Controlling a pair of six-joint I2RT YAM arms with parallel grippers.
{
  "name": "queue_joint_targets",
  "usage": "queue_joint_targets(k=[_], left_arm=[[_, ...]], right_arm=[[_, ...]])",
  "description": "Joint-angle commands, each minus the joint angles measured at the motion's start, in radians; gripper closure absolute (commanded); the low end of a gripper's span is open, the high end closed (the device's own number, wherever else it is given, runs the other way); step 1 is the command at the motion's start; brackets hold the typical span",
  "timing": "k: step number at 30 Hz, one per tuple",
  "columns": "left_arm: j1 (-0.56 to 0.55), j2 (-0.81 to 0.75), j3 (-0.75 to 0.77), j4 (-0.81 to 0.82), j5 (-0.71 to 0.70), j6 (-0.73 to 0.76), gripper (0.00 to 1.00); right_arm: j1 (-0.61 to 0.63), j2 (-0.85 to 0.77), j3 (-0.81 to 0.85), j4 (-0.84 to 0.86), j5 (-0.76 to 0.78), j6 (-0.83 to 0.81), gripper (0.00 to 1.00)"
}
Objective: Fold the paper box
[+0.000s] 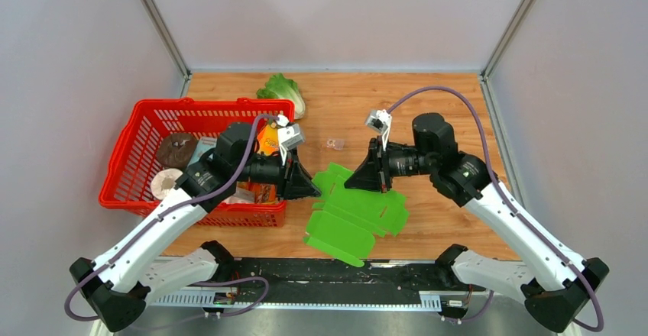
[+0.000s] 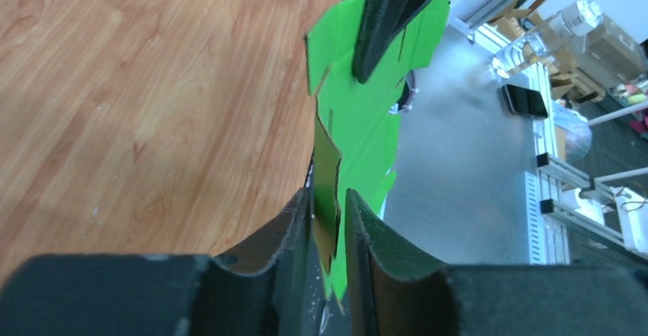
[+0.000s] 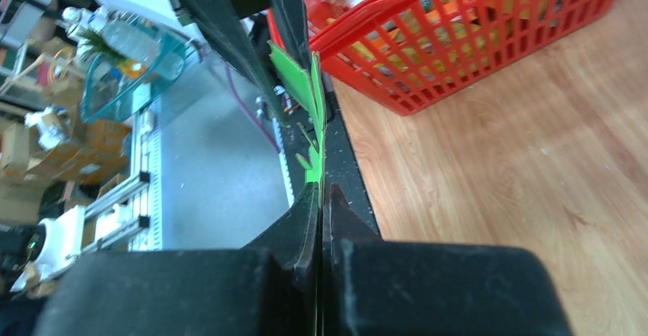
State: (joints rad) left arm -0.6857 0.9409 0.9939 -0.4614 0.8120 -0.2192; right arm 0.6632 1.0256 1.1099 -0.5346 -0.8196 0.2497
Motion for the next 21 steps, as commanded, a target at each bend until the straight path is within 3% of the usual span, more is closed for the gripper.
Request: queue_joint_targets(k=[1, 3, 5, 9, 12, 21], left_arm=[[-0.002, -0.027, 0.104, -0.011, -0.186, -0.049, 0.56], [-0.002, -0.048, 0.149, -0.039, -0.311, -0.083, 0.43], [-0.006, -0.034, 0.248, -0.081, -0.439, -0.088, 0.40], [-0.092, 0.138, 0.477, -0.210, -0.485, -0.030, 0.44], [-0.182, 0.272, 0.649, -0.272, -0.614, -0.008, 0.49], [-0.212, 0.401, 0.695, -0.174, -0.510, 0.041, 0.46]], right_arm=[[0.004, -0.085, -0.036, 0.064, 0.218, 0.057, 1.00], [0.004, -0.111, -0.048, 0.059, 0.305, 0.062, 1.00], [0.004, -0.145, -0.064, 0.059, 0.335, 0.059, 1.00], [0.004, -0.167, -0.056, 0.058, 0.422, 0.072, 1.00], [0.004, -0.174, -0.039, 0.055, 0.459, 0.089, 1.00], [0.004, -0.232, -0.041, 0.081, 0.500, 0.151, 1.00]])
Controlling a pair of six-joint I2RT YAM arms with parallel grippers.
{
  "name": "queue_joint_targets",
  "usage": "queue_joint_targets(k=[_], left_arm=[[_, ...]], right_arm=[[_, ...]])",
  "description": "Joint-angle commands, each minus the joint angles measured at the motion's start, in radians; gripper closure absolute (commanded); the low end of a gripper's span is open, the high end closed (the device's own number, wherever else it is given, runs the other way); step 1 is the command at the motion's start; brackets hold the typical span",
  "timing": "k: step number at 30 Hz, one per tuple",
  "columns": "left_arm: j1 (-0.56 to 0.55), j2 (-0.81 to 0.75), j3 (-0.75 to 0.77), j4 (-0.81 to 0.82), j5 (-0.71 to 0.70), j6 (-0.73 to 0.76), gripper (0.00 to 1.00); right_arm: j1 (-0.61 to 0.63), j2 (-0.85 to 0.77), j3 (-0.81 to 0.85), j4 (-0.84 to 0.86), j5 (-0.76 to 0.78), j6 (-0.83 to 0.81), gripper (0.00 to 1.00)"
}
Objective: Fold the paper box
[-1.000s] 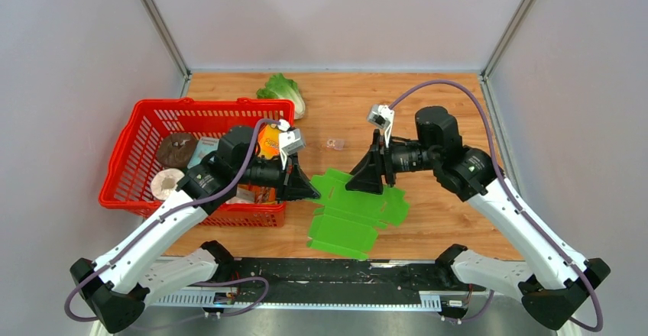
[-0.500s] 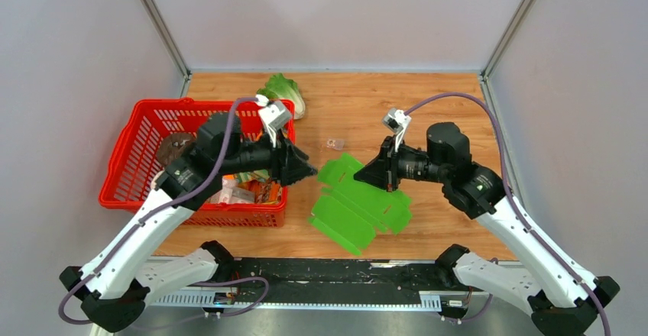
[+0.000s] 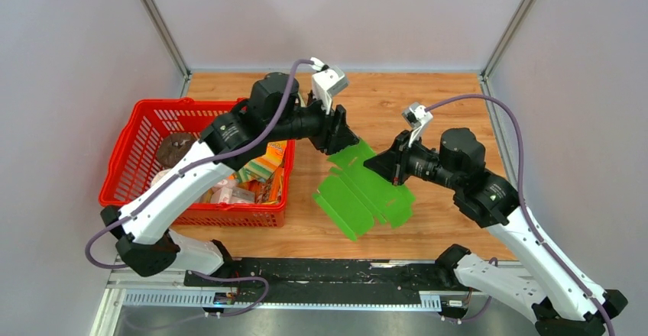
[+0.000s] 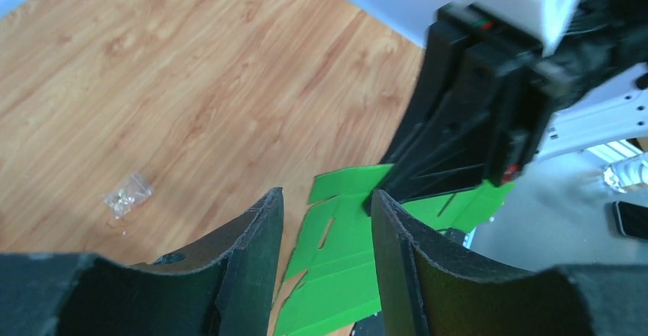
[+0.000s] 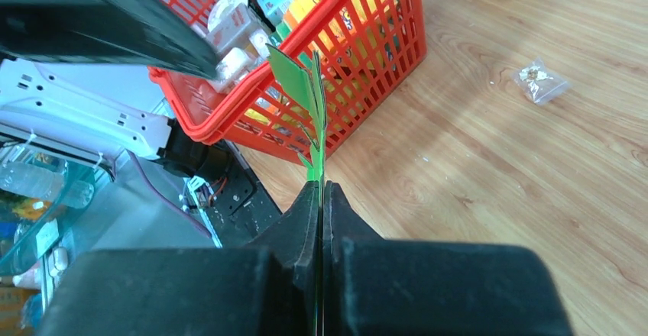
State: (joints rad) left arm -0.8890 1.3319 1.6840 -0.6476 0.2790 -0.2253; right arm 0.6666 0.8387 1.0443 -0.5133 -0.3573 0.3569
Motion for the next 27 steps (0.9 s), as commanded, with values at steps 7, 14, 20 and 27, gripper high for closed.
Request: queue_joint_targets(k=[7, 14, 20, 27], left_arm=[[-0.024, 0.050, -0.004, 0.032, 0.080, 0.058, 0.53], [-0.030, 0.052, -0.014, 0.059, 0.081, 0.053, 0.59], [-0.050, 0.053, -0.015, 0.048, 0.049, 0.061, 0.72], [-0.087, 0.021, -0.036, 0.085, 0.037, 0.069, 0.66]], right_arm=[[-0.001, -0.035, 0.014, 0.085, 0.011, 0.070, 1.00], [0.001, -0.013, 0.011, 0.104, -0.008, 0.085, 1.00], [0.001, -0.007, 0.016, 0.110, -0.006, 0.091, 1.00], [0.001, 0.011, 0.008, 0.118, -0.002, 0.109, 1.00]])
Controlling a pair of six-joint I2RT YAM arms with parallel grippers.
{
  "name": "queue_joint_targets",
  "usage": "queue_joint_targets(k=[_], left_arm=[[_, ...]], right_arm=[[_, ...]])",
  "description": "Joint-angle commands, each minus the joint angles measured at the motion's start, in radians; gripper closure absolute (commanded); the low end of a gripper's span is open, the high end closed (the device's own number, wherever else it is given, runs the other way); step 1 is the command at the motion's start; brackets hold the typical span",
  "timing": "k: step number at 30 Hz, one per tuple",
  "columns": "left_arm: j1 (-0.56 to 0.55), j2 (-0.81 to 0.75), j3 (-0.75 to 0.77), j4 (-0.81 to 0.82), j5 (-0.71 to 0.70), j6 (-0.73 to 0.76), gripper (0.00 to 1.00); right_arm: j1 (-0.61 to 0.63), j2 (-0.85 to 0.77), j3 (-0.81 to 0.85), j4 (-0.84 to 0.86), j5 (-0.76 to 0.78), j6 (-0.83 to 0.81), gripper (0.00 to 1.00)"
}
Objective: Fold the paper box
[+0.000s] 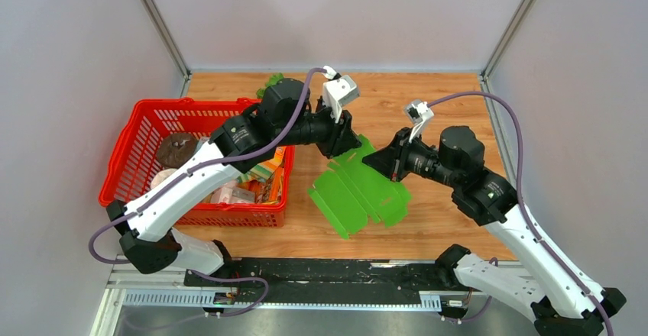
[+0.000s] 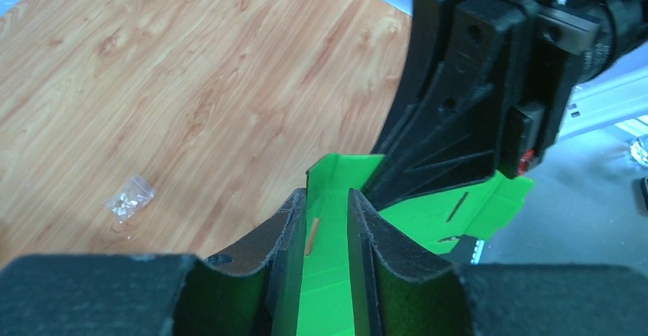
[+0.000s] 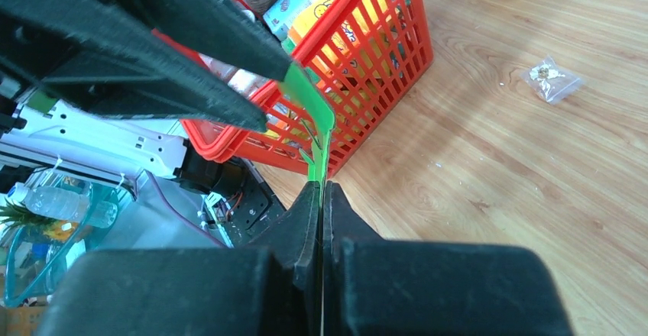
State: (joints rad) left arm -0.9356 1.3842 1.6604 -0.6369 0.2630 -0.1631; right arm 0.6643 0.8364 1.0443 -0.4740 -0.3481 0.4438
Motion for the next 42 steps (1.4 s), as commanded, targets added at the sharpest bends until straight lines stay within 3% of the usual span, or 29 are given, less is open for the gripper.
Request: queue_joint_targets(k=[1, 18, 21, 22, 25, 28, 33, 42], left_arm=[[-0.043, -0.034, -0.019, 0.075, 0.056, 0.005, 0.66], [-0.088, -0.083, -0.131, 0.152, 0.079, -0.058, 0.67], [-0.088, -0.154, -0.165, 0.174, 0.036, -0.056, 0.59], [-0.088, -0.192, -0.181, 0.178, 0.015, -0.059, 0.49], [-0.088, -0.215, -0.156, 0.157, -0.079, -0.062, 0.33], [-0.086, -0.171, -0.064, 0.077, -0.128, -0.079, 0.28], [-0.086, -0.093, 0.037, 0.022, -0.142, -0.072, 0.29], [-0.086, 0.002, 0.117, -0.029, -0.146, -0.044, 0.41]], right_arm=[[0.003, 0.013, 0.005, 0.080, -0.008, 0.026, 1.00], [0.003, -0.033, -0.041, 0.176, -0.019, 0.108, 1.00], [0.003, -0.037, -0.038, 0.138, 0.006, 0.085, 1.00], [0.001, -0.037, -0.038, 0.135, 0.008, 0.082, 1.00], [0.003, -0.034, -0.044, 0.136, -0.003, 0.084, 1.00], [0.003, -0.031, -0.049, 0.147, -0.012, 0.088, 1.00], [0.003, -0.033, -0.044, 0.150, -0.020, 0.099, 1.00], [0.001, -0.043, -0.035, 0.144, -0.017, 0.098, 1.00]])
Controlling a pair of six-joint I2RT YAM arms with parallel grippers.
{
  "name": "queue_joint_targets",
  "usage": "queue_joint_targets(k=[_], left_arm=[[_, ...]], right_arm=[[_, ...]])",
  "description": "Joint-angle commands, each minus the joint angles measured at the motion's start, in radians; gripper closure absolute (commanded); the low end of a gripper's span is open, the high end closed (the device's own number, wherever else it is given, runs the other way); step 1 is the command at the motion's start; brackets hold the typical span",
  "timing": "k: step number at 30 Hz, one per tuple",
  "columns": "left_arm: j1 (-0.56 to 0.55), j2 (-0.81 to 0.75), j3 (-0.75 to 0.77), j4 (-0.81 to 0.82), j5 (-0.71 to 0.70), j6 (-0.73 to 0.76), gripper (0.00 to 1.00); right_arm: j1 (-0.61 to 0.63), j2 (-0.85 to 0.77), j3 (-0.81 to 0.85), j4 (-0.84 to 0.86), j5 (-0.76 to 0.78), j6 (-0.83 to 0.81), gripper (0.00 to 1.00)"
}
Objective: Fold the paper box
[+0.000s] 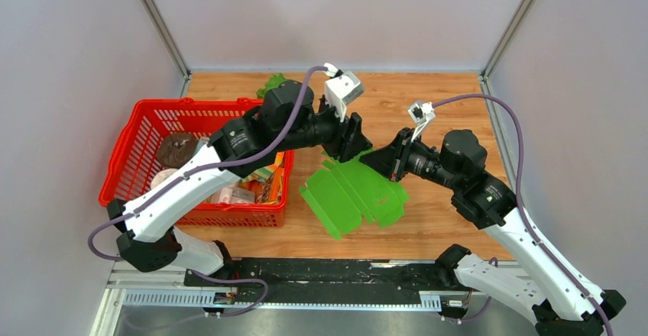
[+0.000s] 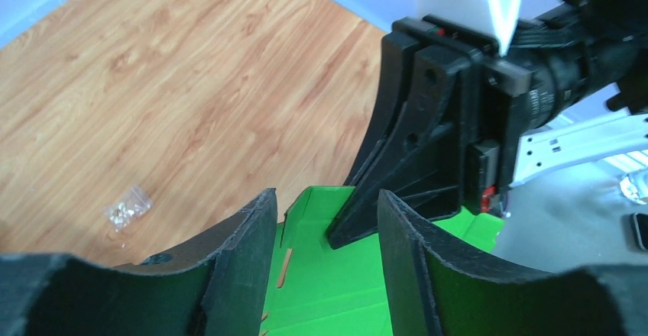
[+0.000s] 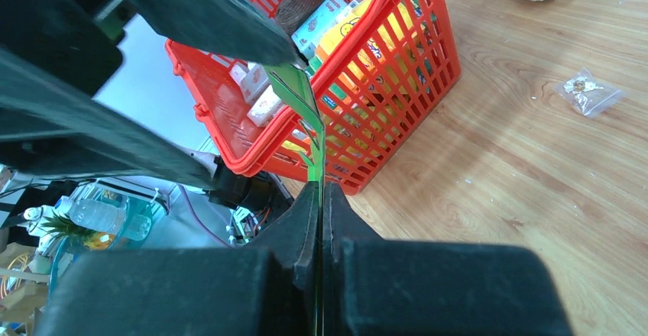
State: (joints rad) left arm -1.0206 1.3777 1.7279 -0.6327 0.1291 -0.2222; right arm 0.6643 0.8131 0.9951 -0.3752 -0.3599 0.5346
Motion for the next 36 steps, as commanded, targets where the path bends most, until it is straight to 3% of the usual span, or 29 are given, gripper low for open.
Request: queue_joint_targets(k=[1, 5, 9, 15, 29, 32, 36], left_arm=[[-0.001, 0.014, 0.048, -0.036, -0.013, 0.012, 0.43], [-0.001, 0.020, 0.041, -0.039, 0.000, 0.000, 0.45], [-0.003, 0.006, 0.003, -0.010, 0.043, -0.035, 0.61], [-0.015, -0.029, -0.080, 0.065, 0.075, -0.097, 0.64], [-0.018, -0.020, -0.132, 0.143, 0.127, -0.126, 0.57], [-0.016, -0.127, -0.236, 0.200, 0.069, -0.117, 0.51], [-0.016, -0.273, -0.303, 0.151, -0.014, -0.077, 0.52]], right_arm=[[0.004, -0.020, 0.014, 0.045, -0.005, 0.004, 1.00], [0.003, -0.017, 0.014, 0.045, -0.004, 0.002, 1.00], [0.003, -0.015, 0.010, 0.048, 0.002, 0.001, 1.00], [0.003, -0.005, 0.005, 0.062, 0.001, 0.007, 1.00], [0.003, -0.034, -0.004, 0.084, -0.022, 0.025, 1.00], [0.003, -0.054, 0.002, 0.035, 0.013, 0.005, 1.00], [0.001, -0.078, 0.011, -0.010, 0.035, -0.030, 1.00]])
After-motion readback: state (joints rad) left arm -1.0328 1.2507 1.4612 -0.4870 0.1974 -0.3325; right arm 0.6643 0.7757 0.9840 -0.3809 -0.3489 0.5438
